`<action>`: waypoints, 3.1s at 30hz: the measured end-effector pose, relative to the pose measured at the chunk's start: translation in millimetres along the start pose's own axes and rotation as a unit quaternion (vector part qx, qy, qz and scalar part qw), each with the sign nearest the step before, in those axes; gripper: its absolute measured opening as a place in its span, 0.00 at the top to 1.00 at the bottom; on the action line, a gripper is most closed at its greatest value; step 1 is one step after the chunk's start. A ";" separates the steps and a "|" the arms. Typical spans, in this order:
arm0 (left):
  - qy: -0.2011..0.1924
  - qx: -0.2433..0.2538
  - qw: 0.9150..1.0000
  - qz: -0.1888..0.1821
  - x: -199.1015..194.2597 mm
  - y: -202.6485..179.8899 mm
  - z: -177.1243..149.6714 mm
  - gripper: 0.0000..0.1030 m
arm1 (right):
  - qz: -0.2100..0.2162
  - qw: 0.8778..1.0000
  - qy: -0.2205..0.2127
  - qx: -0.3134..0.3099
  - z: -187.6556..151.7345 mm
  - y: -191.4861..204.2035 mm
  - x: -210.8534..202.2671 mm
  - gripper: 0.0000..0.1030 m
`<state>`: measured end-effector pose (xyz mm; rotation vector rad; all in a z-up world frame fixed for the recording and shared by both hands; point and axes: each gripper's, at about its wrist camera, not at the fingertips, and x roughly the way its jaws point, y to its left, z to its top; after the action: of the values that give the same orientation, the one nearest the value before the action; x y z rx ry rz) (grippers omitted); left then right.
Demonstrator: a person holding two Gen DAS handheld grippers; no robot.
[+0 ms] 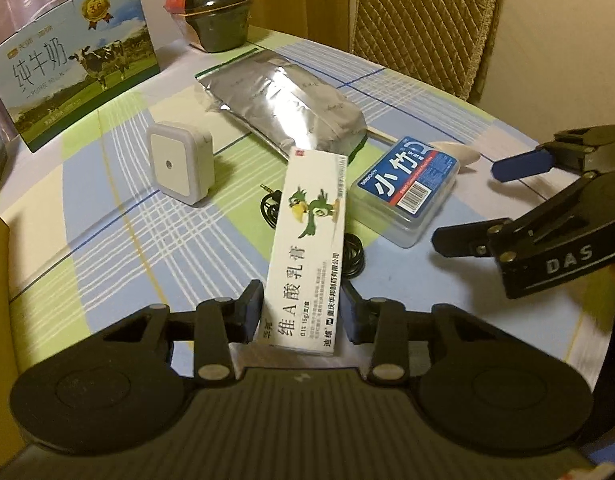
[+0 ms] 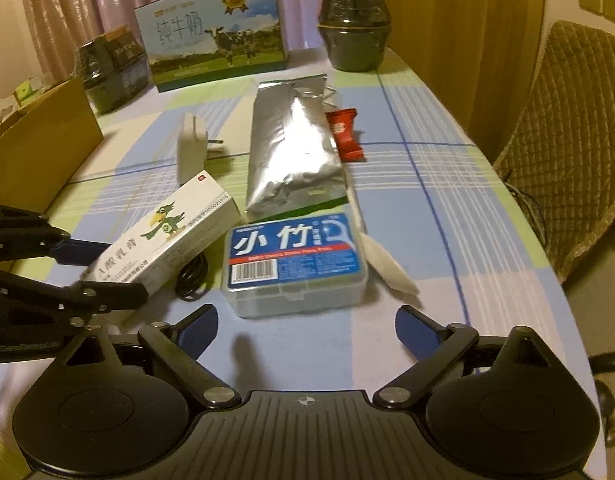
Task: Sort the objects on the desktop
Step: 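Grasp the white vitamin A cream box with the left tool while the right tool approaches the floss case, then grasp the blue-lid floss pick case with the right tool, then carry the cream box and floss case over the cardboard box and release both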
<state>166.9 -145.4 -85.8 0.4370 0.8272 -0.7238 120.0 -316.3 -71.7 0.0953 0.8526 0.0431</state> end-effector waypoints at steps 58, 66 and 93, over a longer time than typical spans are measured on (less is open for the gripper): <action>0.036 -0.125 0.990 0.058 -25.2 12.3 -45.8 0.68 | -0.024 1.000 0.000 -0.018 -30.2 35.8 -8.8 0.12; 0.038 -0.136 0.988 0.058 -30.4 13.2 -50.9 0.68 | -0.028 0.999 -0.009 -0.018 -29.8 36.4 -9.8 0.19; -0.066 -0.199 0.966 0.152 -195.2 93.7 -43.6 0.68 | 0.110 0.987 -0.092 -0.076 59.9 183.6 -82.6 0.19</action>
<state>122.5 24.3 48.4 0.1452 0.7365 -0.2852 110.9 -143.9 48.0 0.0485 0.6492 0.3030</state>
